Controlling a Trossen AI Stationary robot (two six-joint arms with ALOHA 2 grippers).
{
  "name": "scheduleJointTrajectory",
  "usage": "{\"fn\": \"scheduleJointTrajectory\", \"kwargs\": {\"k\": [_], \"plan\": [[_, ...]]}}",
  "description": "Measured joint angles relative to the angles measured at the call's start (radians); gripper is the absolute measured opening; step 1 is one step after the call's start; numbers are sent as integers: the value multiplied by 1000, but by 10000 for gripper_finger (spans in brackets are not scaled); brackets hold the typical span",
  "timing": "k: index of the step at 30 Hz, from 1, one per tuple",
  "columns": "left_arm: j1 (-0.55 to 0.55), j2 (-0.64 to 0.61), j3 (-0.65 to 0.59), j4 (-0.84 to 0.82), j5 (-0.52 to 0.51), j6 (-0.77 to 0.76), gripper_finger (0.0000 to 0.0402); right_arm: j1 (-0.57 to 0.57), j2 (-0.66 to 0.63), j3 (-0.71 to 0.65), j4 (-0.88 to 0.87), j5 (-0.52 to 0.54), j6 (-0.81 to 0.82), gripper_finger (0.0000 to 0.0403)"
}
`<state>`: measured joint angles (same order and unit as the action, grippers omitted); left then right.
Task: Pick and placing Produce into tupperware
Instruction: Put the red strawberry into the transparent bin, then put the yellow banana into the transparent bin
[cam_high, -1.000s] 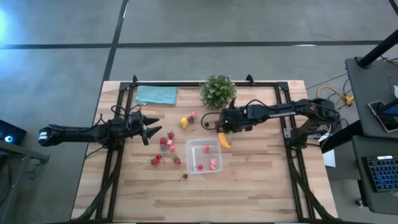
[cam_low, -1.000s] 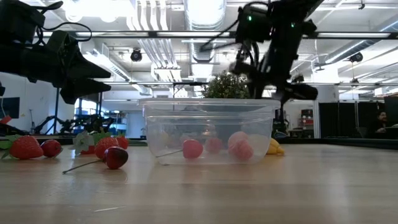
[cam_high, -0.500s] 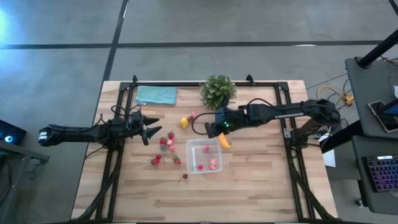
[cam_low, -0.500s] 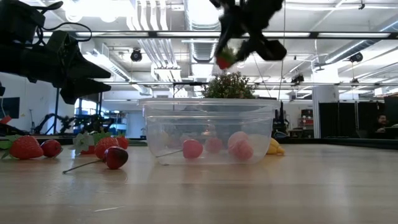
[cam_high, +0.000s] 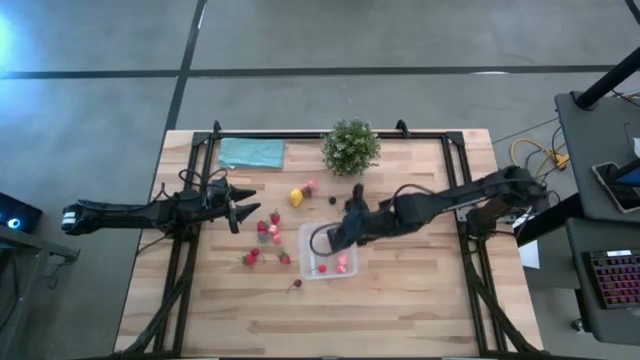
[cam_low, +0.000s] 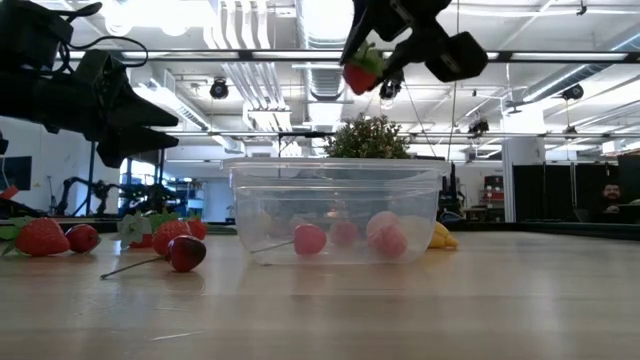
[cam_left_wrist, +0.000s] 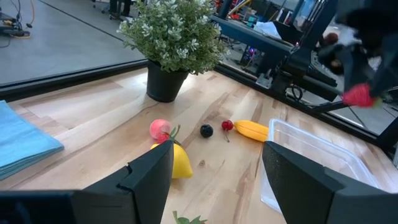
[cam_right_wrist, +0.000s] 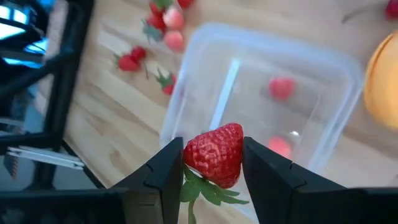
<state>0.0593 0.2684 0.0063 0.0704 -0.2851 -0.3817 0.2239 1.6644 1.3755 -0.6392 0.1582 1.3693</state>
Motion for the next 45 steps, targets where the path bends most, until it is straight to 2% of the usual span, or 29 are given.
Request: {"fn": "scheduleJointTrajectory", "kwargs": {"k": [10, 14, 18, 22, 26, 31, 35, 40, 45], "plan": [[0, 4, 0, 0, 0, 0, 233, 15, 222, 132, -16, 1, 56, 141], [0, 4, 0, 0, 0, 0, 233, 14, 307, 209, -153, 0, 102, 152], [0, 4, 0, 0, 0, 0, 233, 13, 376, 289, -251, -32, 85, 186], [0, 3, 0, 0, 0, 0, 233, 14, 409, 374, -335, -23, 79, 228], [0, 4, 0, 0, 0, 0, 233, 5, 406, 454, -519, 12, 62, 263], [0, 5, 0, 0, 0, 0, 233, -22, 343, 484, -683, 6, -49, 284], [0, 6, 0, 0, 0, 0, 233, -61, 254, 405, -687, -23, -117, 280], [0, 6, 0, 0, 0, 0, 233, -126, 110, 203, -669, -24, -157, 273], [0, 6, 0, 0, 0, 0, 233, -186, -61, -66, -442, -65, -195, 272]]}}
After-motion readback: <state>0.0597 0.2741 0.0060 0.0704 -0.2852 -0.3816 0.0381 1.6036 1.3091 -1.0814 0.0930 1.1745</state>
